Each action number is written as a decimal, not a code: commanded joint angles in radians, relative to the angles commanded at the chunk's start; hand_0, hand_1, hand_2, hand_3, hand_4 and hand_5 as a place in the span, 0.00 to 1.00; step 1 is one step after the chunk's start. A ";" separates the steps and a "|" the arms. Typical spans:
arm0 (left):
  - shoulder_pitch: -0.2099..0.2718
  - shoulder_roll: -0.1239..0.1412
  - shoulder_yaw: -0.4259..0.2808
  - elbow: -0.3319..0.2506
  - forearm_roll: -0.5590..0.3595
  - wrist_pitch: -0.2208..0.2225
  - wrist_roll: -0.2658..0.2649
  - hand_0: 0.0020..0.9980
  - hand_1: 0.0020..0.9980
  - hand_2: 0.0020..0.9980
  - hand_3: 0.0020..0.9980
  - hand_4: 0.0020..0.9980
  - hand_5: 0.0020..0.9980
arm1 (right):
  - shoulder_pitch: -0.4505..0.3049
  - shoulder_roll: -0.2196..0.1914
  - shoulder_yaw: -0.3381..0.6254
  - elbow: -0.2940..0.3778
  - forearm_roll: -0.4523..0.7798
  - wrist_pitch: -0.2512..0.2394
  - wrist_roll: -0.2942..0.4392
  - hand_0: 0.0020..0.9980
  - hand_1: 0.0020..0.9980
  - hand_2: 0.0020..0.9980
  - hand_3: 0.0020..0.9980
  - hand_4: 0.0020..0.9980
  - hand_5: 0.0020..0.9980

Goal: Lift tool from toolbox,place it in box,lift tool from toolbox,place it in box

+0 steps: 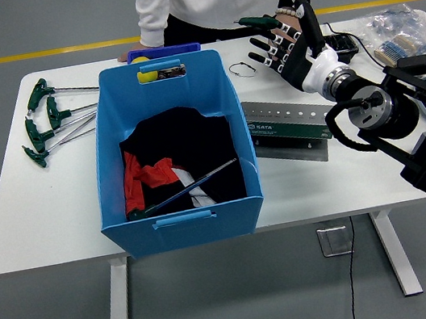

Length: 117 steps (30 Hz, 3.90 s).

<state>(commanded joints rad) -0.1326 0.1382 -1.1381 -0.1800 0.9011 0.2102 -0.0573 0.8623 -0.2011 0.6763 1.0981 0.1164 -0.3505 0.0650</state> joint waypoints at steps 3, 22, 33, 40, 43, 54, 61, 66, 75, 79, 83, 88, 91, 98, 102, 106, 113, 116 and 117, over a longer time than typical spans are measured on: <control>-0.001 0.001 0.002 0.000 -0.001 0.000 0.000 0.86 0.88 0.89 0.68 0.68 0.67 | 0.010 0.001 -0.005 0.039 -0.012 -0.004 -0.001 0.69 0.68 0.75 0.79 1.00 0.83; 0.005 0.004 -0.006 0.000 0.018 -0.002 0.003 0.86 0.87 0.89 0.68 0.68 0.67 | 0.047 0.036 -0.200 0.269 -0.038 -0.017 -0.013 0.69 0.69 0.75 0.79 1.00 0.82; 0.004 0.005 -0.004 0.000 0.031 -0.004 0.007 0.86 0.88 0.89 0.68 0.68 0.67 | 0.092 0.029 -0.438 0.302 -0.064 0.008 -0.055 0.69 0.69 0.76 0.80 1.00 0.82; 0.002 0.006 0.004 0.000 0.029 -0.008 0.004 0.86 0.87 0.89 0.68 0.69 0.67 | 0.120 0.030 -0.501 0.227 -0.070 0.016 -0.075 0.70 0.69 0.78 0.81 1.00 0.82; 0.001 0.005 0.003 0.000 0.030 -0.007 0.006 0.86 0.87 0.89 0.68 0.68 0.67 | 0.133 0.034 -0.507 0.208 -0.080 0.025 -0.084 0.72 0.71 0.81 0.89 1.00 0.82; -0.007 0.006 -0.003 0.000 0.034 -0.008 0.006 0.86 0.87 0.89 0.68 0.68 0.67 | 0.197 0.064 -0.497 0.146 -0.239 0.106 -0.184 0.74 0.74 0.84 1.00 1.00 0.88; -0.006 0.003 -0.004 0.000 0.034 -0.008 0.006 0.86 0.87 0.89 0.68 0.68 0.67 | 0.221 0.073 -0.485 0.103 -0.396 0.185 -0.259 0.73 0.74 0.84 1.00 1.00 0.93; -0.009 0.003 0.027 0.000 0.005 -0.013 -0.004 0.86 0.87 0.89 0.68 0.68 0.67 | 0.223 0.060 -0.462 0.107 -0.466 0.193 -0.266 0.73 0.73 0.84 1.00 1.00 0.92; -0.005 0.009 -0.006 0.000 0.023 -0.008 0.001 0.86 0.87 0.89 0.68 0.68 0.67 | 0.200 0.016 -0.371 0.103 -0.768 0.253 -0.282 0.74 0.74 0.84 0.98 1.00 0.94; -0.006 0.009 -0.011 0.000 0.026 -0.008 0.001 0.86 0.87 0.89 0.68 0.68 0.67 | 0.181 -0.011 -0.318 0.122 -0.937 0.312 -0.267 0.75 0.74 0.85 0.95 1.00 0.93; -0.008 0.009 -0.014 0.000 0.025 -0.009 -0.002 0.86 0.87 0.89 0.68 0.68 0.67 | 0.155 -0.048 -0.262 0.143 -1.106 0.374 -0.218 0.75 0.74 0.85 0.95 1.00 0.93; -0.003 0.008 -0.036 0.000 0.044 -0.004 0.009 0.86 0.87 0.89 0.68 0.68 0.67 | 0.098 -0.106 -0.192 0.164 -1.314 0.416 -0.125 0.75 0.77 0.87 0.94 1.00 0.95; 0.002 0.007 -0.039 0.000 0.046 -0.002 0.012 0.86 0.87 0.89 0.68 0.68 0.67 | 0.055 -0.145 -0.160 0.161 -1.444 0.376 -0.061 0.81 0.79 0.88 0.91 1.00 0.93; 0.000 0.006 -0.031 0.000 0.041 -0.002 0.009 0.86 0.87 0.89 0.68 0.68 0.67 | -0.061 -0.250 -0.084 0.121 -1.743 0.171 0.082 0.85 0.82 0.89 0.92 1.00 0.84; 0.003 0.003 -0.027 0.000 0.037 -0.002 0.009 0.86 0.87 0.89 0.68 0.68 0.67 | -0.137 -0.286 -0.022 0.107 -1.827 0.074 0.145 0.88 0.84 0.89 0.91 1.00 0.73; 0.006 0.000 -0.019 0.000 0.032 -0.003 0.008 0.86 0.87 0.89 0.68 0.68 0.67 | -0.218 -0.318 0.052 0.113 -1.759 0.019 0.214 0.88 0.84 0.89 0.91 1.00 0.73; 0.014 0.000 -0.015 0.000 0.034 -0.003 0.010 0.86 0.87 0.89 0.68 0.68 0.67 | -0.368 -0.341 0.189 0.155 -1.558 0.004 0.312 0.88 0.84 0.88 0.91 1.00 0.72; 0.020 0.000 -0.012 0.000 0.034 -0.002 0.011 0.86 0.87 0.89 0.68 0.68 0.66 | -0.426 -0.338 0.232 0.175 -1.462 0.020 0.332 0.87 0.84 0.88 0.91 1.00 0.74; 0.023 0.000 -0.007 0.000 0.031 -0.003 0.011 0.86 0.87 0.89 0.68 0.68 0.66 | -0.447 -0.334 0.248 0.183 -1.426 0.029 0.338 0.87 0.84 0.88 0.91 1.00 0.74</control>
<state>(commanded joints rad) -0.1099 0.1386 -1.1452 -0.1800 0.9321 0.2077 -0.0463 0.4156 -0.5351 0.9239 1.2811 -1.3100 -0.3211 0.4033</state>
